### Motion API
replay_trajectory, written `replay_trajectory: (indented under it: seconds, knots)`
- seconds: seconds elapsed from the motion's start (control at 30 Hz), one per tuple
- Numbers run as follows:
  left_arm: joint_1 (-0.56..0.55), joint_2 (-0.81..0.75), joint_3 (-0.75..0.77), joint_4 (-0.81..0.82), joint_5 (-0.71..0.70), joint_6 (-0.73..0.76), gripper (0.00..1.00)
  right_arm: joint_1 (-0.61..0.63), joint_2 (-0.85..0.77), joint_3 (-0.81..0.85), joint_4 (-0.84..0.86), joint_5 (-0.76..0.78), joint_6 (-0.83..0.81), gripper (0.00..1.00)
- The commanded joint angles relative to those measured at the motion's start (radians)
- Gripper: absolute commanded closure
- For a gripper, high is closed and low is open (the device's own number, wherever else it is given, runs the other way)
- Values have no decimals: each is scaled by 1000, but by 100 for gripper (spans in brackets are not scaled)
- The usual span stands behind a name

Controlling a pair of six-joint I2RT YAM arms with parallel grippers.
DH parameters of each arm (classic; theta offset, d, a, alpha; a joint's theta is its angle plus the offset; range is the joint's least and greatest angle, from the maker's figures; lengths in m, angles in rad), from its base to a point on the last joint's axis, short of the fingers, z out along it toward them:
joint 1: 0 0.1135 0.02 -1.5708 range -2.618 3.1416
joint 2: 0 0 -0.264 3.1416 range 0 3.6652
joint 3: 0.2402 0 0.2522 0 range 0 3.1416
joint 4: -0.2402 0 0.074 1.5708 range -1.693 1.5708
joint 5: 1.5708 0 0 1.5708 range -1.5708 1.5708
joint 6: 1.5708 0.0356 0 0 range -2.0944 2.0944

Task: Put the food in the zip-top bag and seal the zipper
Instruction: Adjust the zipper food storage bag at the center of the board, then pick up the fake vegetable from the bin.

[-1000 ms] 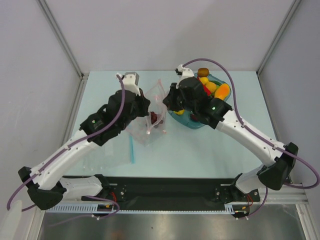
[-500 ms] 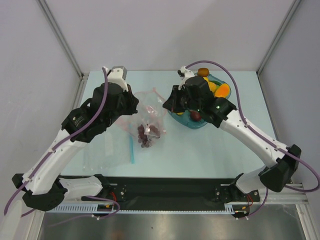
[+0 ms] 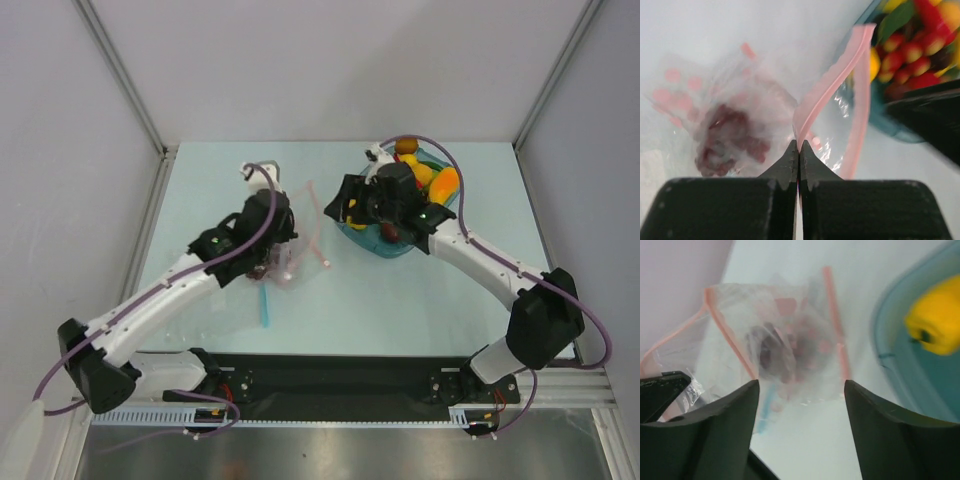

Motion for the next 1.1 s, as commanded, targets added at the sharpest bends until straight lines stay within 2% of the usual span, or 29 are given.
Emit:
replay_trajectory:
  seconds: [0.0, 0.13, 0.2, 0.33, 0.47, 0.67, 0.93, 1.03, 1.07]
  knots:
    - [5, 32, -170, 243, 10, -54, 100, -108, -120, -148, 148, 10, -1, 24]
    - [7, 26, -291, 343, -18, -25, 100, -168, -194, -292, 248, 66, -50, 18]
    - [5, 15, -324, 398, 6, 1, 100, -168, -193, -297, 244, 141, -79, 15]
    - [5, 10, -341, 420, 42, 38, 100, -172, -96, -228, 201, 214, -110, 9]
    - [2, -26, -336, 429, 76, 58, 100, -171, 97, -87, 96, 238, -92, 6]
    - [-10, -65, -350, 423, 27, 84, 100, -160, 261, 42, 75, 296, -35, 9]
    - [-58, -62, -327, 391, -44, 104, 99, -139, 438, 162, 32, 361, -1, 7]
    - [-65, -65, -328, 389, -47, 106, 100, -136, 482, 193, 6, 376, 14, 9]
    - [-67, -62, -325, 389, -46, 107, 100, -136, 493, 202, 3, 387, 23, 12]
